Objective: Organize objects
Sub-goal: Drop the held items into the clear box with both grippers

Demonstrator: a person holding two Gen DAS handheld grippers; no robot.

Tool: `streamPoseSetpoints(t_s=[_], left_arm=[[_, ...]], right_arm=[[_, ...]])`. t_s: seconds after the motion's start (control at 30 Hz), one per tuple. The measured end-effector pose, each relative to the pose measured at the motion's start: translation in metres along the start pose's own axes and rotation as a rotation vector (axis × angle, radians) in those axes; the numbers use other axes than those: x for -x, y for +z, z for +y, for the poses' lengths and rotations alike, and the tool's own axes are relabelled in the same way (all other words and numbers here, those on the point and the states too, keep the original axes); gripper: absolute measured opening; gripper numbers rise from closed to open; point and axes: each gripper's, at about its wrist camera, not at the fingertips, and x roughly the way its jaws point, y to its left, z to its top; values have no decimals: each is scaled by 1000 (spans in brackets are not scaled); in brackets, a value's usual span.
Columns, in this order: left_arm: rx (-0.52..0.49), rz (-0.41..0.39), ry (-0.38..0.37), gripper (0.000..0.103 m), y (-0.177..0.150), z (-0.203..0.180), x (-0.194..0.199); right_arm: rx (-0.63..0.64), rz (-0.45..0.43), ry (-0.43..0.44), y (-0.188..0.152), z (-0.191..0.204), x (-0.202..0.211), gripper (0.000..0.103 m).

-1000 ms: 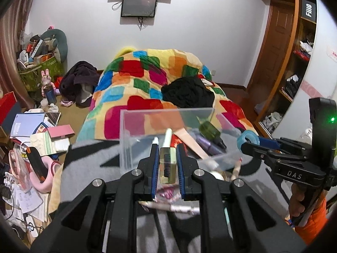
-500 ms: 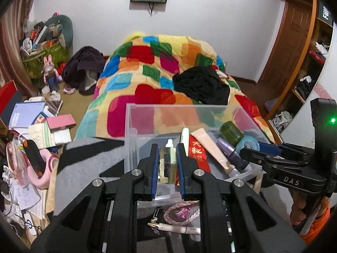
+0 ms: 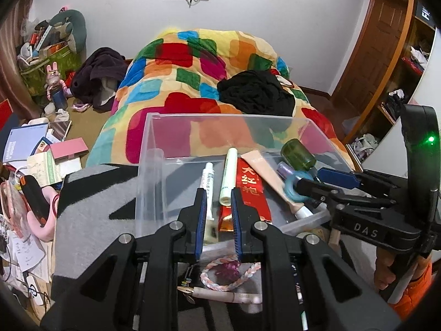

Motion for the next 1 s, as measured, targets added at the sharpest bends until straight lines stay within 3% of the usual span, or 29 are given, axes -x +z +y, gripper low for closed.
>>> streamPoseSetpoints(t_s=[0.17,0.33,0.53,0.6,1.0], left_arm=[[-11,-15,-2,17,-1,-4,11],[-35,-49,12,41,-7,-13,27],[-48,-49,18,57,-24,-24,35],[-52,-23,23,61,-34,-28,31],[-108,102,-42,63,-93,-54,22]], right_arm=[[6,-21,0,-2,2,9,53],[7,-65,4,-5,2,28,63],[30,-125,-37,-19,2,55,67],[30,-141,-57,-28,0,61,75],[-59,-52,-60,-78,-32,52,77]])
